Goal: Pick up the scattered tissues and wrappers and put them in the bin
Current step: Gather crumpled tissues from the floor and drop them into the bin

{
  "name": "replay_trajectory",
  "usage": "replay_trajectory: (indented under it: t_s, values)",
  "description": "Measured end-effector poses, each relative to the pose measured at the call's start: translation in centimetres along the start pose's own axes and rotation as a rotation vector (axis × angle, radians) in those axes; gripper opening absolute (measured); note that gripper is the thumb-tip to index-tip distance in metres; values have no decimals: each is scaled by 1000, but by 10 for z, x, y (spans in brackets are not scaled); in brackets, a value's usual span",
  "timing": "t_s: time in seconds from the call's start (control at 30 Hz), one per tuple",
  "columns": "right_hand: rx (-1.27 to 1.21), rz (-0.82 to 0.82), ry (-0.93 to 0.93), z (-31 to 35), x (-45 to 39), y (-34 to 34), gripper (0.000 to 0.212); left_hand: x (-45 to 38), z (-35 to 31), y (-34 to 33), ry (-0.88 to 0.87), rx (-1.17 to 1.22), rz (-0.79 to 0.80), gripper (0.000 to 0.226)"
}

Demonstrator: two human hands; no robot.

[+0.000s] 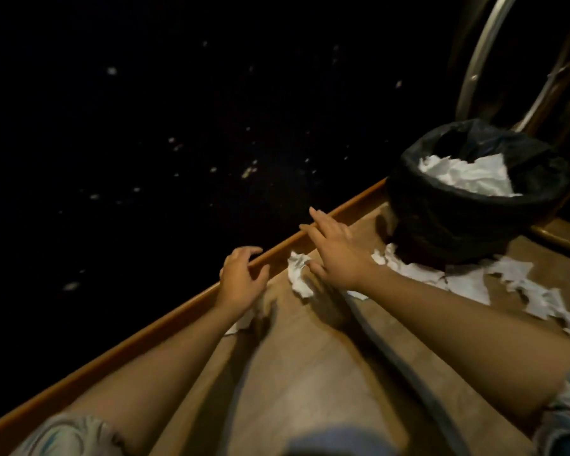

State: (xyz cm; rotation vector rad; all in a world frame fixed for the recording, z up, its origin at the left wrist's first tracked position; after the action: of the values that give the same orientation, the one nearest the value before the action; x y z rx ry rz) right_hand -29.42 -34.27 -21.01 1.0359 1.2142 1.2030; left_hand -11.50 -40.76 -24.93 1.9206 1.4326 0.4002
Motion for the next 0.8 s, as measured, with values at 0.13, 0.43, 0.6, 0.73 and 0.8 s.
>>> replay_trajectory:
  t_s: [0.13, 0.43, 0.6, 0.73, 0.8]
  values:
    - [-87, 95, -2, 36, 3, -44, 65, 45, 73, 7, 239, 14, -24, 31]
    - [-348, 243, -361, 27, 12, -130, 59, 76, 107, -38, 397, 155, -24, 48]
    - [-515, 198, -572, 10, 17, -152, 61, 66, 119, -65, 376, 52, 45, 50]
    - [-487, 199, -560, 10, 11, -163, 57, 61, 127, -70, 308, -13, 85, 43]
    - [-406, 215, -484, 12, 4, -166, 56, 60, 127, -70, 268, -25, 82, 39]
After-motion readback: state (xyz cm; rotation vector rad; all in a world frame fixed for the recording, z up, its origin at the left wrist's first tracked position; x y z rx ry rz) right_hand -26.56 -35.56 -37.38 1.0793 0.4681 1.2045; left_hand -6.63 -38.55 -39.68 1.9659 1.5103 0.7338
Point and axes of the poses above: each hand's wrist, its own x-axis away from the middle knuckle, its own y-axis out of the back of the hand, z = x × y, the point moved 7 cm from there along -x, towards the middle knuckle, and after that the axes turned 9 degrees about x, right-handed, at the moved point
